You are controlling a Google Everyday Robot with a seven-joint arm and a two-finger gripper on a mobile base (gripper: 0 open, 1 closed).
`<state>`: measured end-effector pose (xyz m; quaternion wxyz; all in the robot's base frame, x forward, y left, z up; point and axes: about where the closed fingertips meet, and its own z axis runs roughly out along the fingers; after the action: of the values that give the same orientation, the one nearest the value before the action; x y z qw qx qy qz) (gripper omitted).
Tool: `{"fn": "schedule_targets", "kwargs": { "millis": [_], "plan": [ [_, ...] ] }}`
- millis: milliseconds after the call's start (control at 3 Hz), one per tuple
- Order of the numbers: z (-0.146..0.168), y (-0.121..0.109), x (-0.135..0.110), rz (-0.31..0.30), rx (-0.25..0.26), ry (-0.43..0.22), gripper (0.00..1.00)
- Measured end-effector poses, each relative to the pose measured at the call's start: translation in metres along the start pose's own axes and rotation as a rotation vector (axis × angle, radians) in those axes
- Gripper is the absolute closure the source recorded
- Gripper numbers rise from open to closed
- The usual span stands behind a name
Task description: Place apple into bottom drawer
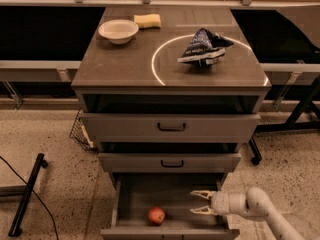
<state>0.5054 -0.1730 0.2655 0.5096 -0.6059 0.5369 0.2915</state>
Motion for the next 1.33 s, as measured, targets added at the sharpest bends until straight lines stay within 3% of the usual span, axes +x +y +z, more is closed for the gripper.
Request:
{"fn": "schedule_targets", "kwargs": {
  "millis": [667,1000,1333],
  "plan": [
    [-0.058,-0.017,-0.014,0.003,0.067,0.051,0.96],
    [-0.082,-0.025,-0.021,0.002,0.090,0.068,1.00],
    [-0.084,-0.026,-0.022,0.002,0.091,0.068,0.88]
  ]
}}
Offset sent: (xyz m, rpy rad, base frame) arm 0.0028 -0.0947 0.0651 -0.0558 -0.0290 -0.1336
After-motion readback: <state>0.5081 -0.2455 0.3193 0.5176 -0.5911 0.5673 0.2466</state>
